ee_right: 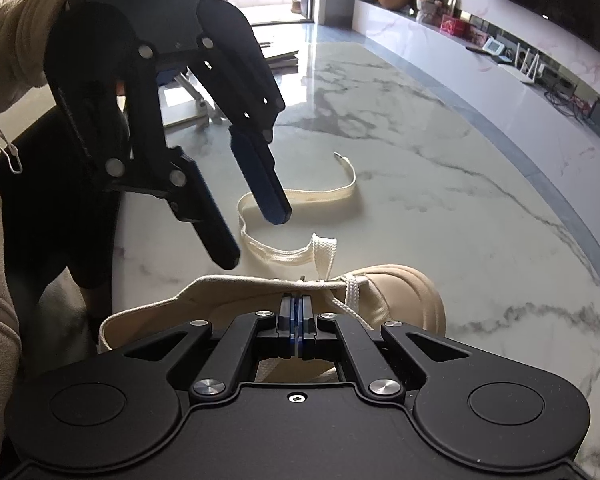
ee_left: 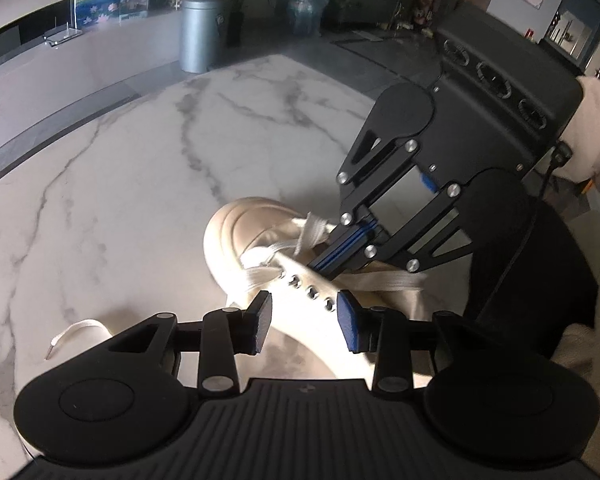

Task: Lace up shoes with both hands
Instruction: 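Insert the lace tip into an eyelet with the right tool while the left tool holds the eyelet edge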

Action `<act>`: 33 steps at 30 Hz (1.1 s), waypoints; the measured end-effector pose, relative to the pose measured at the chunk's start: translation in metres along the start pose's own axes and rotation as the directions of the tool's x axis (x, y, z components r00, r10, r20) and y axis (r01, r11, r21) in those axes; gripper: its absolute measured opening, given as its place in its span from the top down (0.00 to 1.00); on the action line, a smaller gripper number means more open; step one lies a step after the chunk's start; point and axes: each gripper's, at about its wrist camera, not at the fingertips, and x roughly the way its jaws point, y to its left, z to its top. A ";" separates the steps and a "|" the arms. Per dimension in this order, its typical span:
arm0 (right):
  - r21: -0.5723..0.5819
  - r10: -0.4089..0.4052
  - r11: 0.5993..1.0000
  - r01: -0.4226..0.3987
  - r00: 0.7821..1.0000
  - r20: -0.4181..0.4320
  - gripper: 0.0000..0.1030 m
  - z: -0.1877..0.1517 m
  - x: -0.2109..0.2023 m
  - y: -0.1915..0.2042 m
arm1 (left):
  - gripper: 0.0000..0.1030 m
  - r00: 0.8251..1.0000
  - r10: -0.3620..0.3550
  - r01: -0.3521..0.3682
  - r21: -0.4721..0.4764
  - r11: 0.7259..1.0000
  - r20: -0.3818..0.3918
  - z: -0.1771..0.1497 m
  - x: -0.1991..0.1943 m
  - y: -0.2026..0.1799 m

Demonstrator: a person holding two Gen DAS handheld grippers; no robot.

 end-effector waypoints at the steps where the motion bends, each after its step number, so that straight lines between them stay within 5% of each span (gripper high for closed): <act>1: -0.001 0.000 1.000 0.000 1.000 0.001 1.00 0.000 0.000 -0.001 | 0.78 1.000 0.013 -0.012 0.022 1.000 -0.005 0.000 0.002 0.001; 12: -0.031 0.032 0.999 -0.032 0.999 0.018 1.00 0.001 0.004 -0.007 | 0.78 1.000 0.016 -0.010 0.276 0.961 -0.018 0.004 0.016 -0.005; 18: -0.068 0.051 0.996 -0.051 0.999 -0.002 1.00 0.005 0.004 -0.009 | 0.88 0.997 -0.004 0.033 0.395 0.918 -0.073 0.010 0.030 -0.004; 27: -0.128 0.100 0.987 -0.101 0.995 -0.013 1.00 0.008 0.007 -0.015 | 0.89 0.991 -0.065 0.118 0.519 0.847 -0.120 0.013 0.040 0.001; 33: -0.160 0.125 0.979 -0.126 0.992 -0.018 1.00 0.007 0.006 -0.019 | 0.91 0.983 -0.093 0.173 0.610 0.774 -0.161 0.018 0.046 0.001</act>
